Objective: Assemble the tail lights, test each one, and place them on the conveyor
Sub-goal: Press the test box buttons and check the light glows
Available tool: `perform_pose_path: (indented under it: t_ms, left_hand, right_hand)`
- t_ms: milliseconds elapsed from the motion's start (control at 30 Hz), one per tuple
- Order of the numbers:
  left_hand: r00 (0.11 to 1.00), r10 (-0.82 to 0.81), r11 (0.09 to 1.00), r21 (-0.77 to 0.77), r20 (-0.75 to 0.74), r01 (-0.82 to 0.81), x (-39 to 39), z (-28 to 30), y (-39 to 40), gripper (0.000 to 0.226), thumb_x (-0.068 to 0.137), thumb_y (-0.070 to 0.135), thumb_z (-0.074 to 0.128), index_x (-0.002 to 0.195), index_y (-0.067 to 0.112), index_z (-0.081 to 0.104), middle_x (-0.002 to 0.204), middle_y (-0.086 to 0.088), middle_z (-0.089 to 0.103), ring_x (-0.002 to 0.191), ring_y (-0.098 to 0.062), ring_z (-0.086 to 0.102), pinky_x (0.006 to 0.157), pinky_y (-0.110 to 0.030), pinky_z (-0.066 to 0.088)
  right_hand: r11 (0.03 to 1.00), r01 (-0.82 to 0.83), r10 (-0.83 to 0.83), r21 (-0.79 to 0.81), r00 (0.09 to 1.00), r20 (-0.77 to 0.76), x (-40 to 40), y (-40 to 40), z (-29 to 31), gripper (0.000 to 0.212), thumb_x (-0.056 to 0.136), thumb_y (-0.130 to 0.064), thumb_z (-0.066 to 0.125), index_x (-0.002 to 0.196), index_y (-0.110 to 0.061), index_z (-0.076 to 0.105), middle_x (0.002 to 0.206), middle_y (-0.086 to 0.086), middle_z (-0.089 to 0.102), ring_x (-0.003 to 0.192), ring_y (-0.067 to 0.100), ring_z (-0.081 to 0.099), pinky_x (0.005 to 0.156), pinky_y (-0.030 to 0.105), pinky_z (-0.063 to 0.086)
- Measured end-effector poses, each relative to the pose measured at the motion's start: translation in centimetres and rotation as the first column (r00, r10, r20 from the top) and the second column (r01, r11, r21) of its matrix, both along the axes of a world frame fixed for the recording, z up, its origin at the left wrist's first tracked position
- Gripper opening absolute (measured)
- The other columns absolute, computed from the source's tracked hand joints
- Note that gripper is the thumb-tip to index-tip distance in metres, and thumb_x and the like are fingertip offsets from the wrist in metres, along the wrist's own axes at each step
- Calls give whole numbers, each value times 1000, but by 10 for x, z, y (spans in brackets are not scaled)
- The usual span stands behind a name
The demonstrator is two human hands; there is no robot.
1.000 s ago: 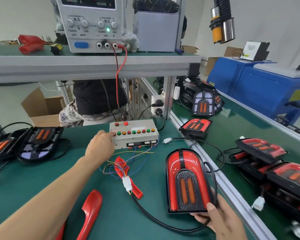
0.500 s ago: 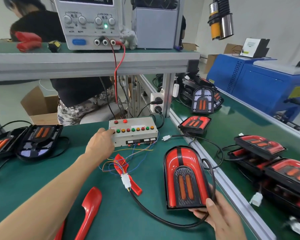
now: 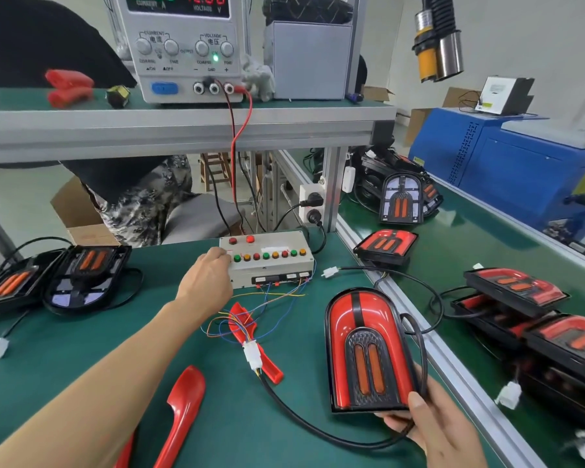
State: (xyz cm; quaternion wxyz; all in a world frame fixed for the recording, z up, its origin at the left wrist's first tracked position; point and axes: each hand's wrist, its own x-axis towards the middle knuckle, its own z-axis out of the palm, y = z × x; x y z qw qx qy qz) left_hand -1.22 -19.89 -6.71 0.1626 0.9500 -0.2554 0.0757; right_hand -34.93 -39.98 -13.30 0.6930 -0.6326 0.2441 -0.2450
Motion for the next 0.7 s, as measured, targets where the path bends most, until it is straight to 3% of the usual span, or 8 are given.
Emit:
perform_pose_path:
  t_ms: [167,300,700]
  left_hand:
    - [999,-34,998,44,0,34,-1,0,-3,59,93,-1,43,151,11,42,137,-17,53,119,-38,51,102,-42,42]
    - [998,-53,990,133,-25,56,-2,1,-7,69,94,1,43,157,23,29,141,-16,42,120,-38,45,100,-45,45]
    - [999,-8,971,237,-53,20,-7,0,-15,77,90,-1,48,158,29,26,141,-14,34,122,-35,40,94,-43,51]
  right_hand:
    - [1000,8,-8,3,1000,4,0,1,3,37,92,-15,57,128,-26,60,106,6,79,88,35,77,68,28,63]
    - [1000,-7,7,-1,1000,-10,-1,1,3,37,98,-5,53,129,-24,60,105,7,79,87,35,77,68,29,63]
    - [1000,-22,22,18,1000,-7,-1,1,5,36,100,2,49,128,-18,62,100,12,79,84,37,77,66,29,63]
